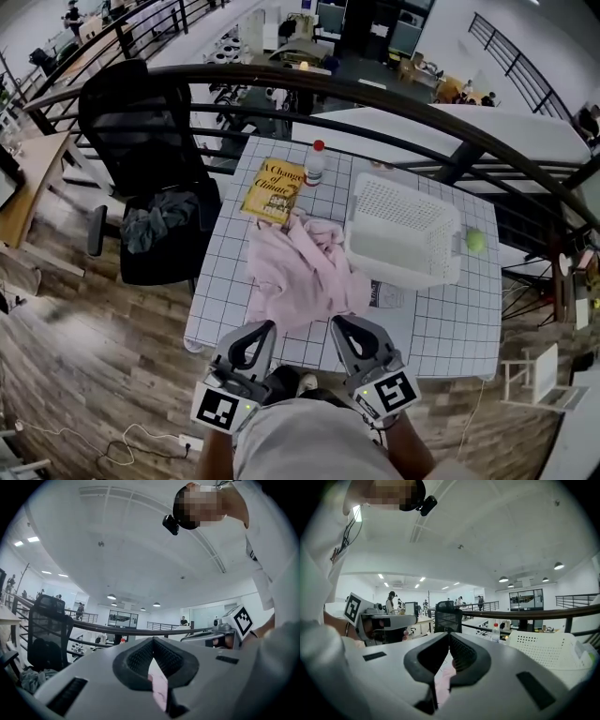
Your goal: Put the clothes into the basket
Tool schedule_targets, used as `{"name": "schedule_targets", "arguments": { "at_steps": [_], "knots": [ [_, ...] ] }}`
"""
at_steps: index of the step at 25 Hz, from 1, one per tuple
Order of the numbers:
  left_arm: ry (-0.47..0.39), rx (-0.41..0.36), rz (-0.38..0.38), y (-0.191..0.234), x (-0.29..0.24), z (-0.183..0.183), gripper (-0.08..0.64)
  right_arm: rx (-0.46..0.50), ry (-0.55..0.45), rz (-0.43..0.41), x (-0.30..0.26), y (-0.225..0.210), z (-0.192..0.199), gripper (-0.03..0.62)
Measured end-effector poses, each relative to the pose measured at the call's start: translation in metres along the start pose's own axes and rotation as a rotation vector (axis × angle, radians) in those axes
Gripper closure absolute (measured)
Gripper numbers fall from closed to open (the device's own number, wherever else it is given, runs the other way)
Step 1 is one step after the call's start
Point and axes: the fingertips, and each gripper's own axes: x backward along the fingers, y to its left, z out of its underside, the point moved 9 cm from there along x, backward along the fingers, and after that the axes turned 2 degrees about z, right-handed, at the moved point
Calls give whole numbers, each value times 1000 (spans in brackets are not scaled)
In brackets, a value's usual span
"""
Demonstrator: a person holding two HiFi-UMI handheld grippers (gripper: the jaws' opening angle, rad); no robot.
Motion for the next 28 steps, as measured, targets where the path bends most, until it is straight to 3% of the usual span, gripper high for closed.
{"name": "schedule_targets", "arguments": {
  "at_steps": [12, 28],
  "knots": [
    [42, 55, 89, 37, -16, 11, 559, 42, 99, 69, -43, 2, 2, 574],
    [87, 52, 22, 51, -30, 35, 560, 136, 261, -67, -90, -26, 36, 546]
  ]
}}
